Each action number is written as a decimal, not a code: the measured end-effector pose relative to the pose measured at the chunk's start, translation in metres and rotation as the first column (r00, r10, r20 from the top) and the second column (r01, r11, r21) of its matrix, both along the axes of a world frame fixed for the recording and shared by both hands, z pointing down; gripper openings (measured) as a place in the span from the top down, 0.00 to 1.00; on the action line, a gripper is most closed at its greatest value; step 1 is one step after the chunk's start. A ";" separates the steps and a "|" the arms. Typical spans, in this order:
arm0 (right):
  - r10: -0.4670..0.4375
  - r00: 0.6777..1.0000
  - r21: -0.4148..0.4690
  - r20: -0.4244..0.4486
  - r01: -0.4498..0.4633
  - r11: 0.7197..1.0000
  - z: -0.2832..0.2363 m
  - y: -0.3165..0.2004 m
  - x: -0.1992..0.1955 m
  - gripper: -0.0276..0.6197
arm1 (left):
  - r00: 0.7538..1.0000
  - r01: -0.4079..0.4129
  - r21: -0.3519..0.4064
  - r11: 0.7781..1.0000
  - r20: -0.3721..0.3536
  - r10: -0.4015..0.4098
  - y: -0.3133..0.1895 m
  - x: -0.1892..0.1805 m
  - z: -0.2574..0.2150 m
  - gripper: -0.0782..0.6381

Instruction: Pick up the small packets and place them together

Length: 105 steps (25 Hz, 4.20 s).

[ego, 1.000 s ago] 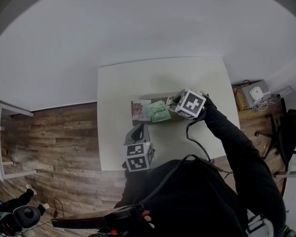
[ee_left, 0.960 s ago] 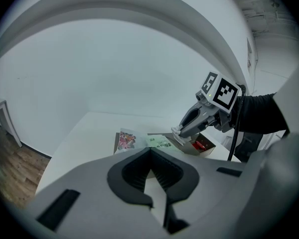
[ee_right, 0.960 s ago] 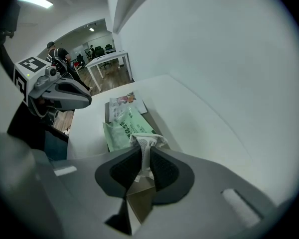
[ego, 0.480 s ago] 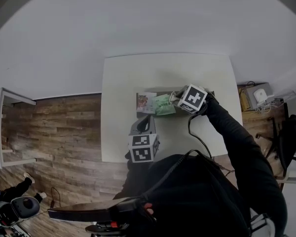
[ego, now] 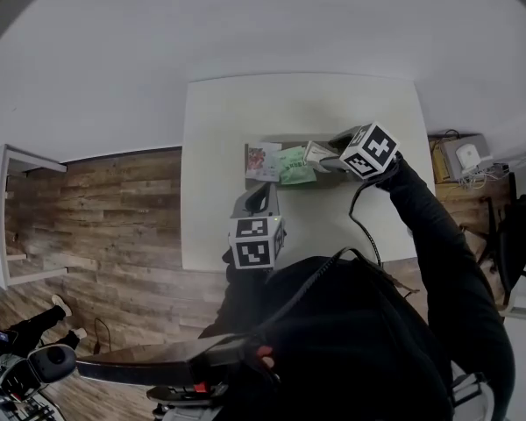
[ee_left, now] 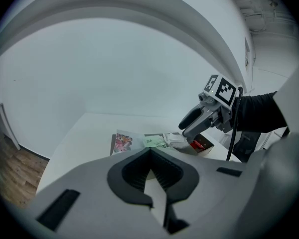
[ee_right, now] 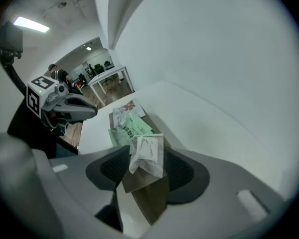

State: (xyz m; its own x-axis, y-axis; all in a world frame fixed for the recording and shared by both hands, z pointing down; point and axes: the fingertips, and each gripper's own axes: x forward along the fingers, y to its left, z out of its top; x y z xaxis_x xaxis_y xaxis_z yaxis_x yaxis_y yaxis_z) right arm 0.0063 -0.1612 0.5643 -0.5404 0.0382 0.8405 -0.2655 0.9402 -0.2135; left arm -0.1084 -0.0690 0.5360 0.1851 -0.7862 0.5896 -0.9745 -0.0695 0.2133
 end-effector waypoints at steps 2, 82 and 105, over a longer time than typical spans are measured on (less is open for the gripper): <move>0.049 0.998 0.007 0.050 -0.050 0.999 -0.013 -0.009 0.014 0.63 | 1.000 0.001 0.002 1.000 0.003 -0.001 -0.001 -0.002 0.000 0.89; 0.401 0.769 0.135 -0.498 -0.388 0.912 0.074 -0.029 0.153 0.92 | 0.999 0.036 -0.019 0.999 -0.009 -0.036 0.009 -0.001 0.007 0.89; 0.192 0.964 0.214 -0.185 -0.152 0.965 -0.033 -0.012 0.070 0.92 | 1.000 0.009 0.009 1.000 -0.005 -0.009 0.002 0.005 -0.005 0.89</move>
State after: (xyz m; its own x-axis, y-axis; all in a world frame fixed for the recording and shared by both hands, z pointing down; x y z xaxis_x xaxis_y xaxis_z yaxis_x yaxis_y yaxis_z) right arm 0.0764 -0.1732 0.5313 -0.3416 -0.2164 0.9146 -0.4453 0.8942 0.0453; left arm -0.1030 -0.0669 0.5314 0.1810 -0.7931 0.5816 -0.9741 -0.0631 0.2172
